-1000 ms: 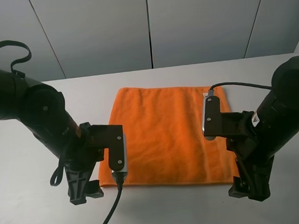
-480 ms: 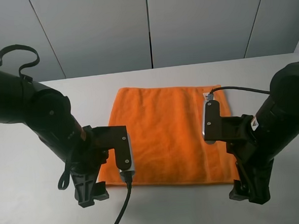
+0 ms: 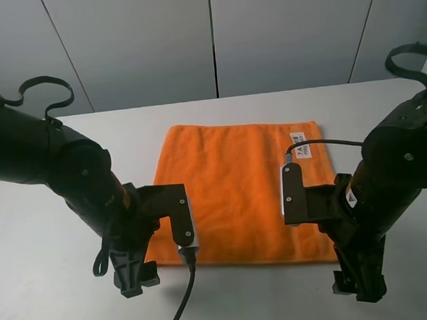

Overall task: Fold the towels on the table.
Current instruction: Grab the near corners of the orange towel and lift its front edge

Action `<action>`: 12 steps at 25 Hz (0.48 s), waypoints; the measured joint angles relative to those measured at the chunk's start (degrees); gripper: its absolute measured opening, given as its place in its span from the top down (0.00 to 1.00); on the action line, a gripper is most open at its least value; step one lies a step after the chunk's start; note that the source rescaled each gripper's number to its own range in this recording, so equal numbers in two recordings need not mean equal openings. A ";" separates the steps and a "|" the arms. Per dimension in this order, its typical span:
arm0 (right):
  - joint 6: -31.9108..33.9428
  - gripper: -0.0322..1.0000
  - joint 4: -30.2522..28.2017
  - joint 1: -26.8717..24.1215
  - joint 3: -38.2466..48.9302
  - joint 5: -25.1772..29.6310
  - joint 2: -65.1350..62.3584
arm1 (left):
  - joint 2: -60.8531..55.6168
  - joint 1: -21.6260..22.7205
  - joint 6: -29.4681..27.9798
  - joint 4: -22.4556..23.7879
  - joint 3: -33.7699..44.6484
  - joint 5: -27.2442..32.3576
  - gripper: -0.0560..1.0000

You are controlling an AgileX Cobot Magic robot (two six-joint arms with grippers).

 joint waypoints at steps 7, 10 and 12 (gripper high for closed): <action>0.62 0.00 -1.65 0.03 1.62 -2.05 0.00 | 0.00 -1.11 -1.49 1.51 0.00 -0.82 0.01; 1.17 0.00 -3.10 0.03 1.62 -2.57 0.00 | 0.00 -1.11 -0.57 1.40 0.00 -0.93 0.01; 1.37 0.00 -3.33 0.03 1.65 -3.07 0.00 | 0.00 -1.21 -0.44 1.67 0.00 -0.93 0.01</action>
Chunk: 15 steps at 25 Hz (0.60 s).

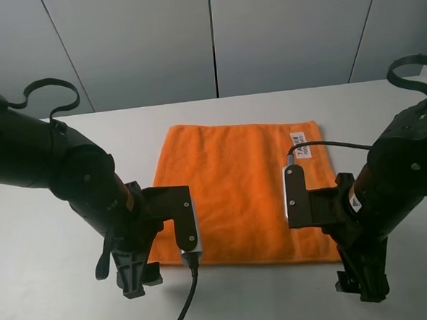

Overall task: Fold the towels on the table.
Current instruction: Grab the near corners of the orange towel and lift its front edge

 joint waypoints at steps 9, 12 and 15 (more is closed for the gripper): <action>1.29 0.00 -2.17 0.10 0.44 -0.91 2.04 | 3.31 0.00 1.68 1.07 -0.09 -0.09 0.01; 2.48 0.00 -3.30 0.10 0.44 -1.56 3.41 | 3.79 0.00 1.68 1.07 -0.09 -0.57 0.01; 2.60 0.00 -3.55 0.10 0.44 -2.21 4.92 | 3.76 0.00 1.68 1.07 -0.09 -0.79 0.01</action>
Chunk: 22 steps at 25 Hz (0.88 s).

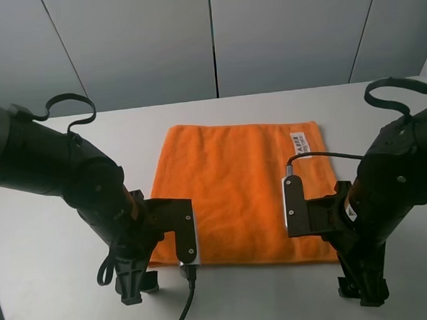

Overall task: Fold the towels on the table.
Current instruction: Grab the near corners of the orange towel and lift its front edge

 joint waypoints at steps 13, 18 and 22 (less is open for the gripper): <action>1.85 0.00 -1.10 0.00 -0.11 -0.54 1.86 | 0.05 0.00 0.00 0.00 0.00 -0.70 0.01; 2.06 0.00 -1.10 0.00 -0.11 -0.54 1.95 | 0.05 0.00 0.00 0.00 0.00 -0.70 0.01; 2.28 0.06 -1.10 0.00 -0.11 -0.69 1.95 | 0.05 0.00 0.00 0.00 0.00 -0.82 0.01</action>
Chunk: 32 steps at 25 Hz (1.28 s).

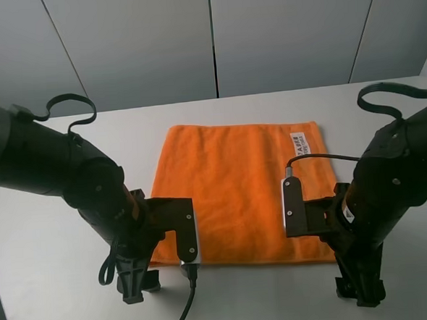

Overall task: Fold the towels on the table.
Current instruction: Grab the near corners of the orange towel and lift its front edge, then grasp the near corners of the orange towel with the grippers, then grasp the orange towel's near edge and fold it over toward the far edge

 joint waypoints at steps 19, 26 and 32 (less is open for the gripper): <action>0.69 0.97 -1.70 0.00 -0.09 -2.36 0.21 | 1.96 0.00 0.00 1.54 -1.06 -3.63 0.94; 0.69 0.97 -1.59 0.00 -1.21 -0.22 0.33 | 1.85 0.00 0.00 1.54 -1.06 -3.63 0.94; 0.69 0.97 -1.20 0.00 -3.92 8.44 -2.43 | -1.08 0.00 0.00 1.19 -0.57 -2.48 0.94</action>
